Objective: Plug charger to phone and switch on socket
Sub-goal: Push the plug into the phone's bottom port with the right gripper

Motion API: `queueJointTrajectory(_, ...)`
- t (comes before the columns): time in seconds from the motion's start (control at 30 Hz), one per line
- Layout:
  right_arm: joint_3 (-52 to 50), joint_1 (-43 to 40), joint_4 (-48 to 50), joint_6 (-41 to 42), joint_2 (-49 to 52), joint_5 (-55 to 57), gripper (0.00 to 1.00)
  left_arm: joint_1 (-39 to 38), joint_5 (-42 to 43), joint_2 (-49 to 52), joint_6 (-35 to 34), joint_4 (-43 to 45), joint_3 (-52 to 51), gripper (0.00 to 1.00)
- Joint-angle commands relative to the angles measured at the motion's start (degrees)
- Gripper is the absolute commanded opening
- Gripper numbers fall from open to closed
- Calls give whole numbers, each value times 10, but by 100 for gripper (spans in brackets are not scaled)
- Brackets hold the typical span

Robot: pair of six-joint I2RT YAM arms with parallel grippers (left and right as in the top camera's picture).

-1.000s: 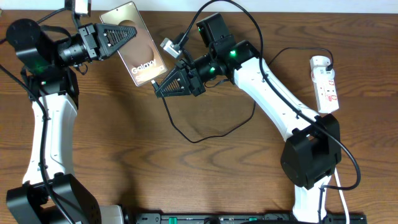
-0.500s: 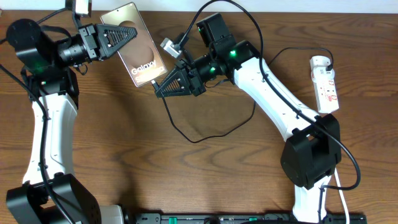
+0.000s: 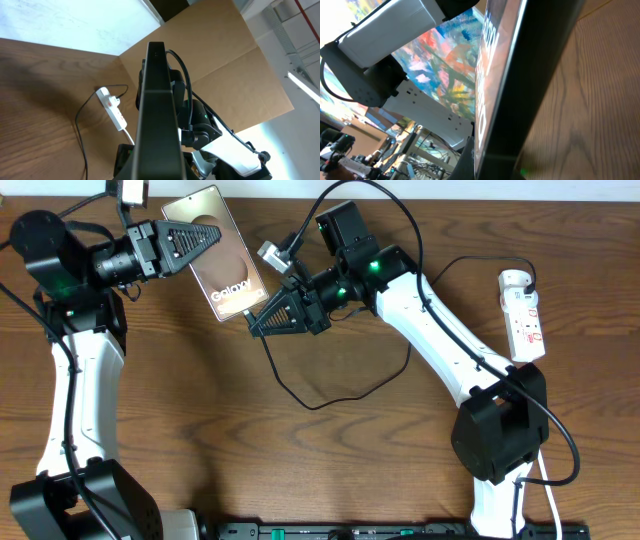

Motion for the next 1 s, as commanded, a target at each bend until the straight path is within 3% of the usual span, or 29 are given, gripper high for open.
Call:
queueJointTrajectory(0.0, -3, -3, 5, 4, -3, -17, 1, 0, 14, -4, 10, 7, 10, 7)
queueJointTrajectory(0.27, -3, -3, 14, 10, -3, -17, 1, 0, 13, -4, 10, 7, 10, 7)
queueJointTrajectory(0.47, -3, -3, 58, 58, -3, -17, 1, 0, -13, -4, 15, 8, 10, 7)
queueJointTrajectory(0.97, -3, -3, 189, 165, -3, -17, 1, -1, 18, -4, 90, 7, 10, 7)
